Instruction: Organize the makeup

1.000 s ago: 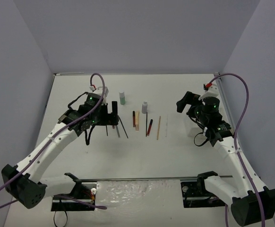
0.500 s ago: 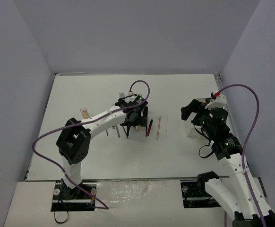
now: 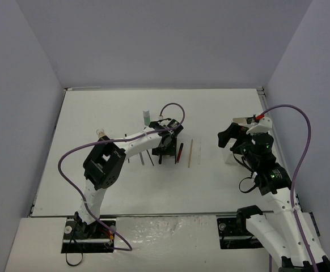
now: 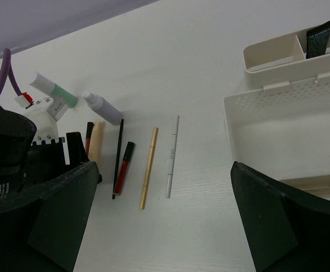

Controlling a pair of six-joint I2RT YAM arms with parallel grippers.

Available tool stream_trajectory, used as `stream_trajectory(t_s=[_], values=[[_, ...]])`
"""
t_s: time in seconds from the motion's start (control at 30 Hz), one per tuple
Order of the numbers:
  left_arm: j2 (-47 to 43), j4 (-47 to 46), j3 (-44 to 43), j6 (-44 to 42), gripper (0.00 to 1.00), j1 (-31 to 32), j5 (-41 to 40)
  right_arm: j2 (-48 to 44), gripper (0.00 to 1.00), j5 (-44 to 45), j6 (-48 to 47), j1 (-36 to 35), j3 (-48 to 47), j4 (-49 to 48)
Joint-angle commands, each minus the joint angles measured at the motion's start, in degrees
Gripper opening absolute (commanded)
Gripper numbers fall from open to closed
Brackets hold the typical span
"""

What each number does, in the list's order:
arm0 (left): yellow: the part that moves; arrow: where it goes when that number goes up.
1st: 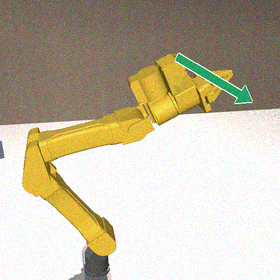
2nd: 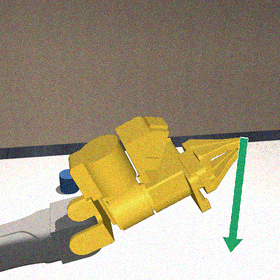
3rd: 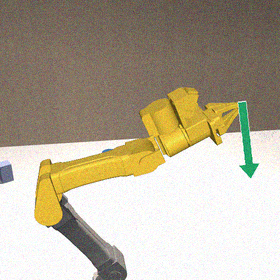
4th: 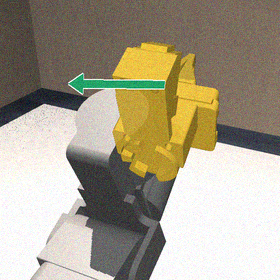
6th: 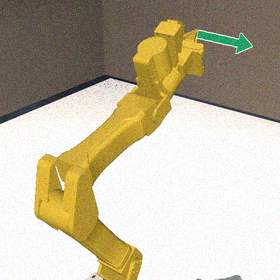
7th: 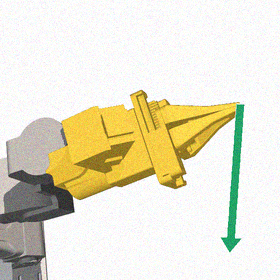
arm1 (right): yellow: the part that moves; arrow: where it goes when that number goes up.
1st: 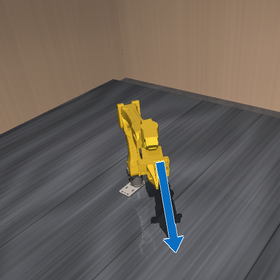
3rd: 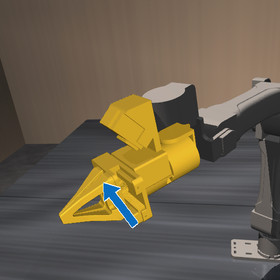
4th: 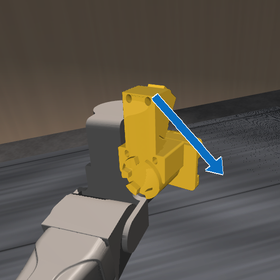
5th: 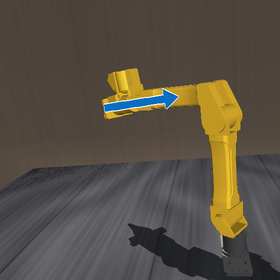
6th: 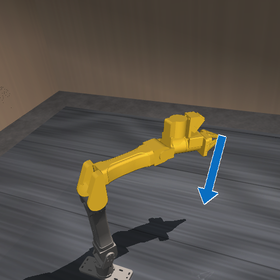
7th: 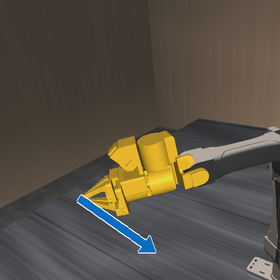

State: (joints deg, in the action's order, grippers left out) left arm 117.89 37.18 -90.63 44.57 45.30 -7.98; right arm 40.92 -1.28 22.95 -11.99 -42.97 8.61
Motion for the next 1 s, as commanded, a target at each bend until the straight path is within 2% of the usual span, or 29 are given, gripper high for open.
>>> stream_trajectory(t_s=[0.0, 0.7, 0.97], values=[[-1.03, 0.09, -3.68, 1.45, 0.48, 0.14, -2.09, -0.75, 1.00, 1.10, -0.80, 0.39, 0.08, -2.37], [1.45, 1.23, -4.56, 2.70, 0.30, 0.22, -2.57, -2.52, 1.00, 4.17, -1.41, 0.39, 0.34, -1.14], [0.97, 1.23, -3.71, 3.32, 0.18, 0.14, -2.66, -2.70, 1.00, 4.71, -1.50, 0.39, 0.34, -0.97]])
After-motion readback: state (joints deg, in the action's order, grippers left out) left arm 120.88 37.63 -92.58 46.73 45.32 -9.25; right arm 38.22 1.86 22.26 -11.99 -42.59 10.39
